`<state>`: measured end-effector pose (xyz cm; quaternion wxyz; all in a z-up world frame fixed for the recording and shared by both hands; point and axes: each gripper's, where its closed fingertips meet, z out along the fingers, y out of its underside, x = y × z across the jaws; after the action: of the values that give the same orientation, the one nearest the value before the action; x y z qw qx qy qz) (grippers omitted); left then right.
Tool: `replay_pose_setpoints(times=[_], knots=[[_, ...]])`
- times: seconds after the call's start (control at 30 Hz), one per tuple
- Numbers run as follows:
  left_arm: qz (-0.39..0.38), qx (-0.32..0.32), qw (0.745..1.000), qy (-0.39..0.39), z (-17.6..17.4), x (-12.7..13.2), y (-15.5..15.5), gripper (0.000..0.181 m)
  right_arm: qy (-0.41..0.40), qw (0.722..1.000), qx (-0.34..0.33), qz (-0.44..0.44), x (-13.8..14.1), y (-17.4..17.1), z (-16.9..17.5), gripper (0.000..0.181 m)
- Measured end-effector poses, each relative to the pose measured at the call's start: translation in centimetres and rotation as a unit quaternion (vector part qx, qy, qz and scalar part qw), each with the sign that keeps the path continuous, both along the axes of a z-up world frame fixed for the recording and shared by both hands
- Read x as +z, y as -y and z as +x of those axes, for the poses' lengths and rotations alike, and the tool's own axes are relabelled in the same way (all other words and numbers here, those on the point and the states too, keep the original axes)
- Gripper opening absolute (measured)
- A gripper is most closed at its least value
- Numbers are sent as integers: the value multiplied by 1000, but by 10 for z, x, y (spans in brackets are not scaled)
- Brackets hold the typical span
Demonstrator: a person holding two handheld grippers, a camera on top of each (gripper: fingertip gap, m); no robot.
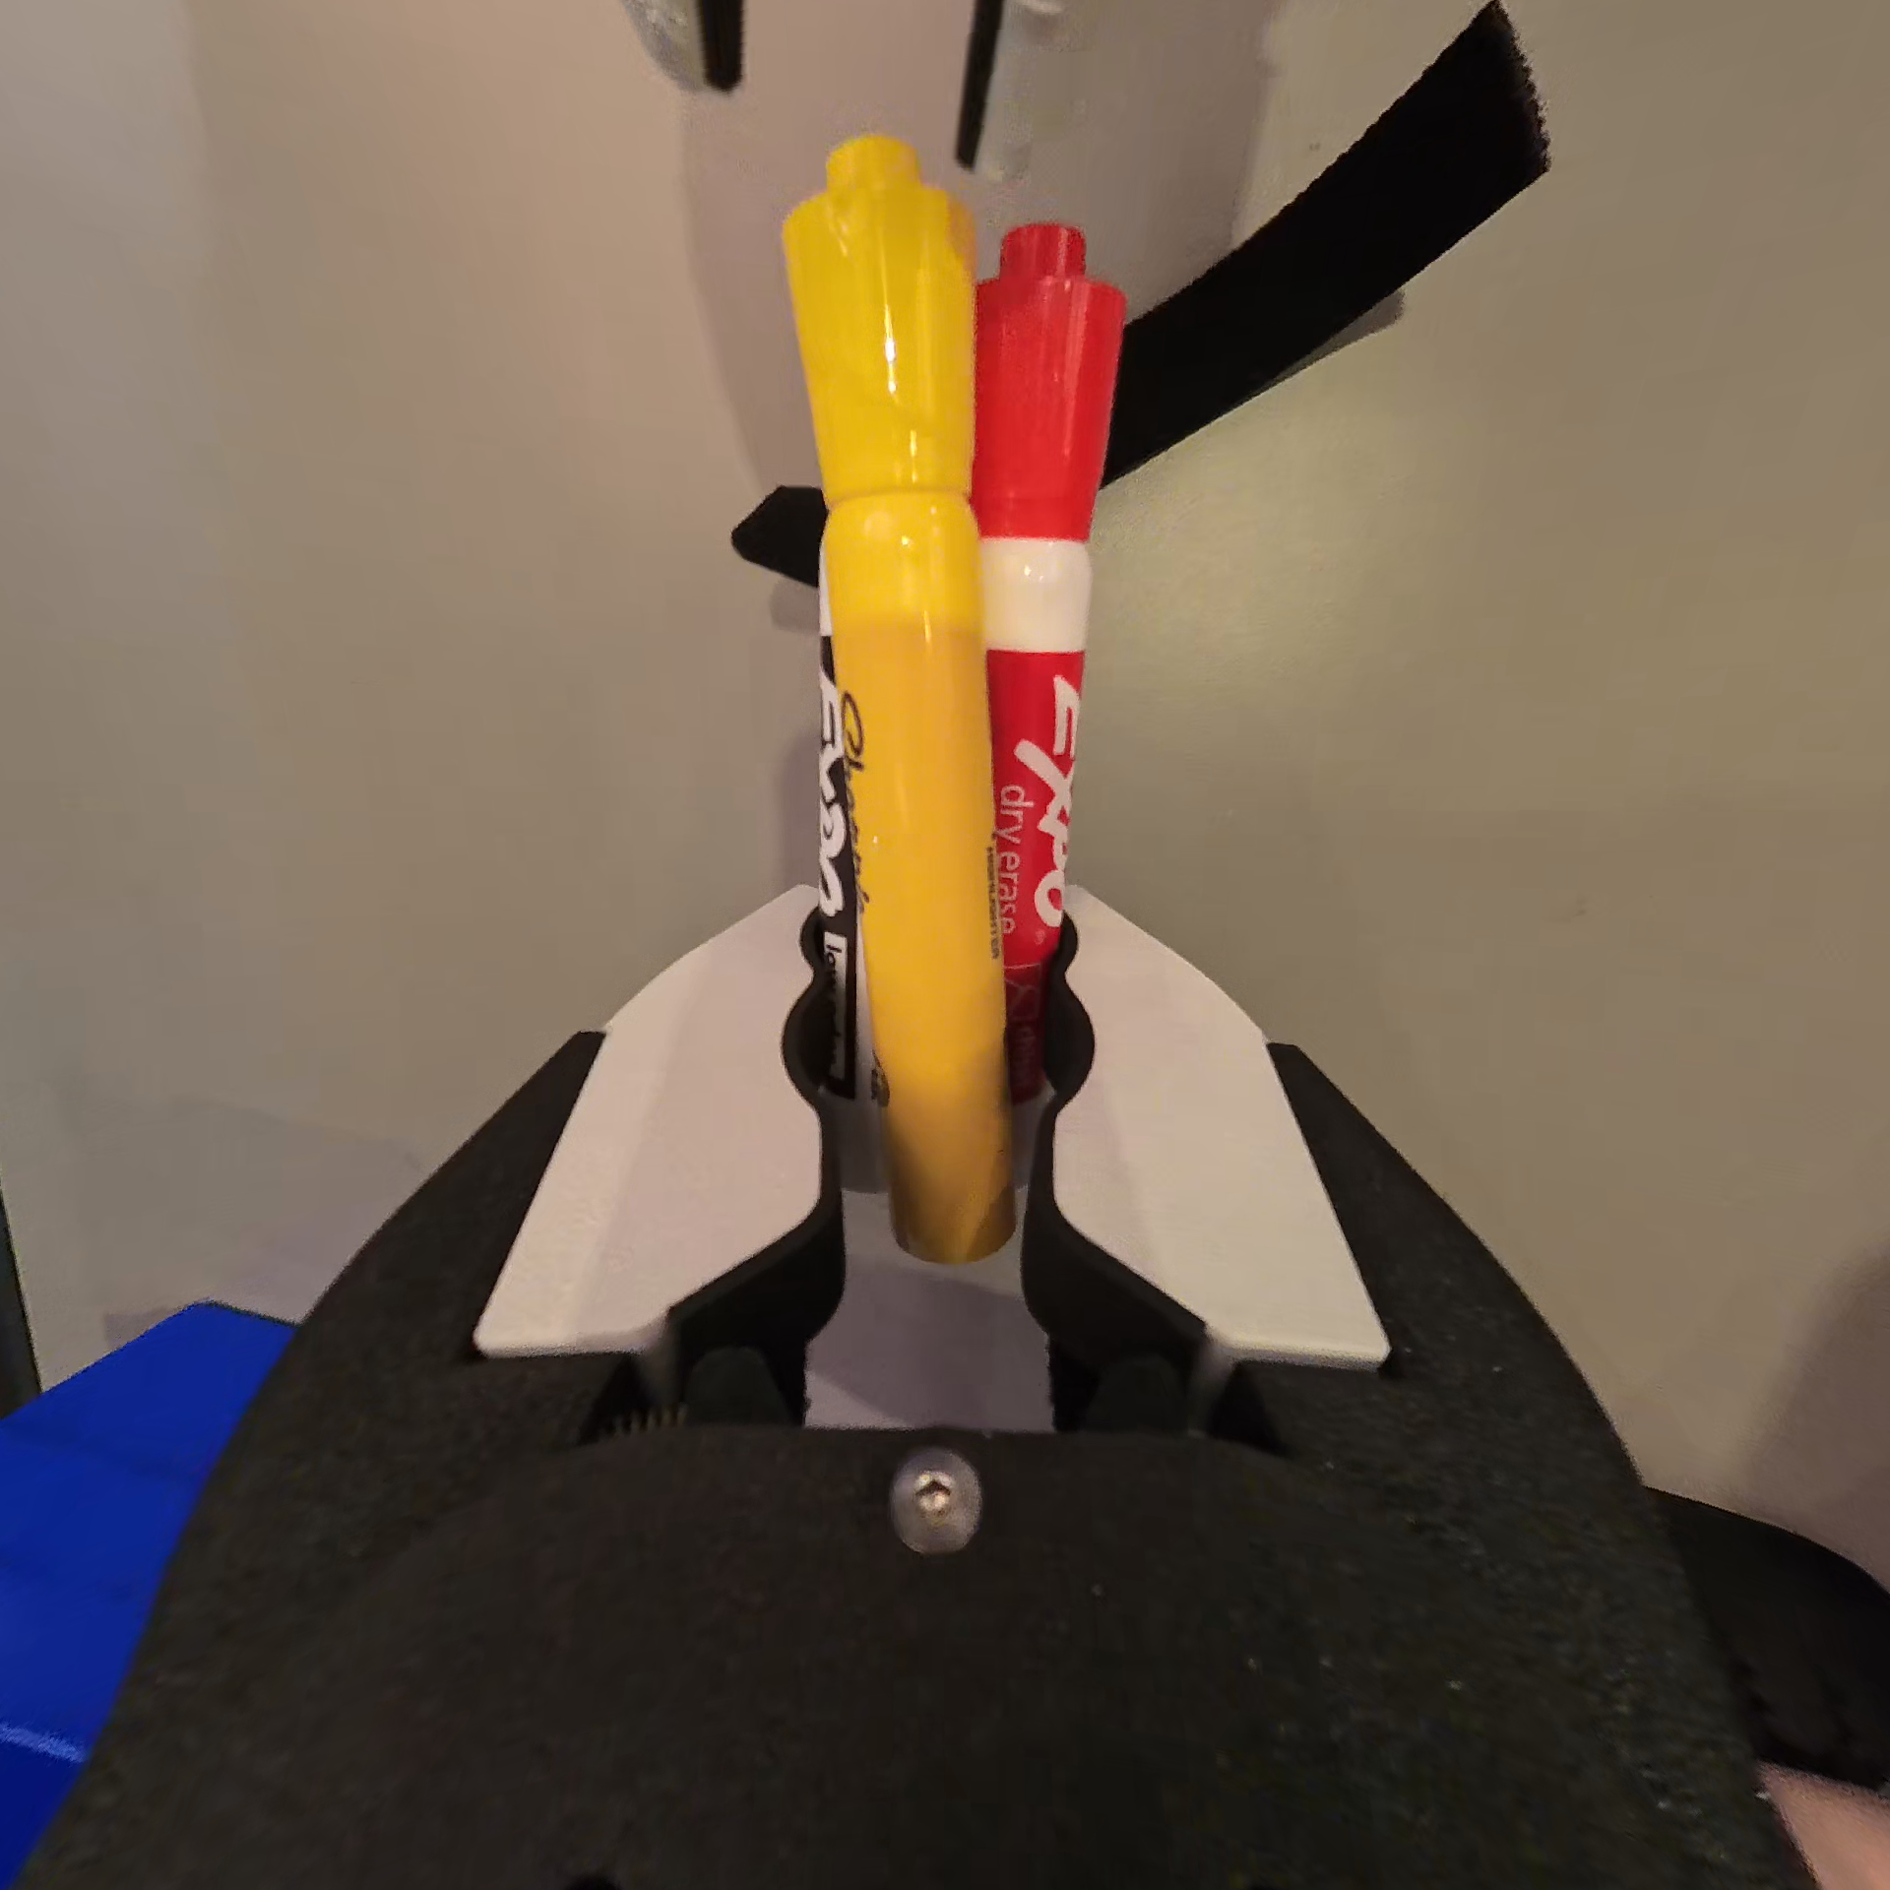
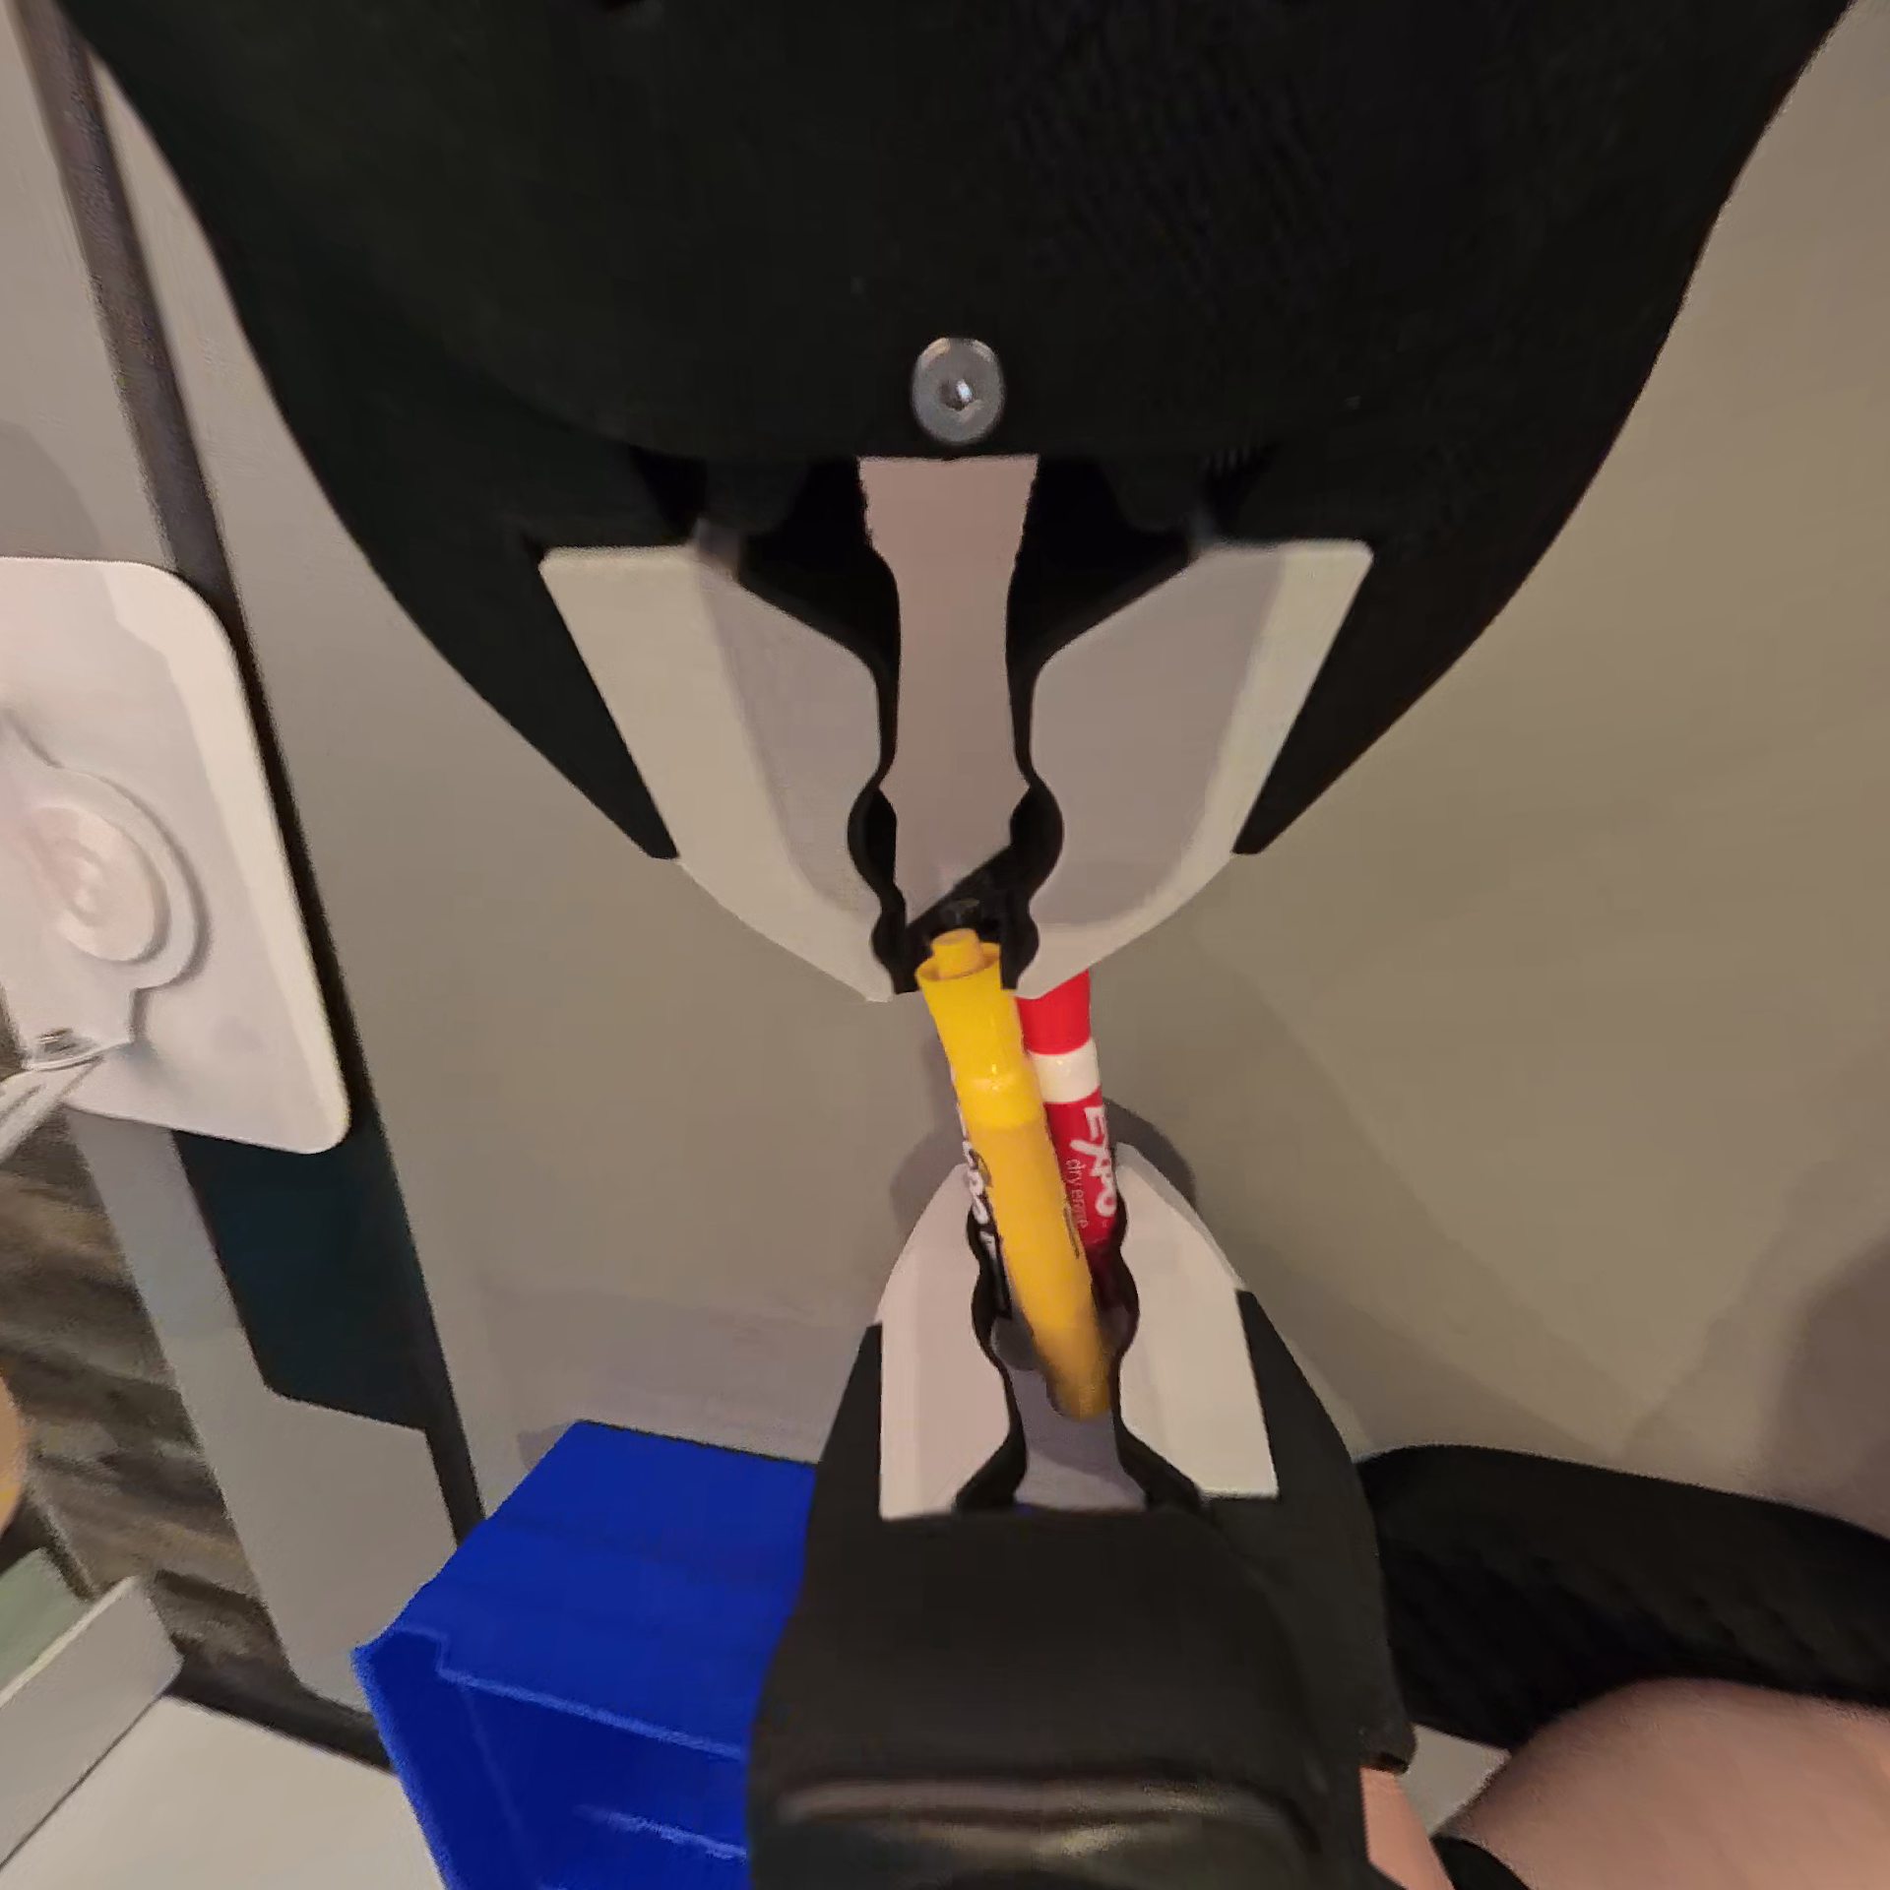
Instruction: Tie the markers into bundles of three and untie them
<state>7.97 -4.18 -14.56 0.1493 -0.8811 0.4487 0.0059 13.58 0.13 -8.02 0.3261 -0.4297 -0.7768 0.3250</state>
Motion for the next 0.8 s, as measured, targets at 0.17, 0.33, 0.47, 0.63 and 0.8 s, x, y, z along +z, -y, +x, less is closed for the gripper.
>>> replay_pose_setpoints(times=[0.17,0.33,0.47,0.63,0.8], knots=[[3,12,1000,-4,-11,3,-1,38,-26,998,-7,-61,14,1,8,21],[4,38,999,-17,-32,6,-4,38,43,998,43,-16,-25,37,64,33],[6,45,999,-3,-33,9,-5,38,47,992,1,116,-70,30,77,39],[10,41,999,7,-27,13,-4,38,42,989,4,139,-84,28,66,25],[9,30,999,8,-19,10,-4,38,45,990,38,124,-83,43,55,4]])
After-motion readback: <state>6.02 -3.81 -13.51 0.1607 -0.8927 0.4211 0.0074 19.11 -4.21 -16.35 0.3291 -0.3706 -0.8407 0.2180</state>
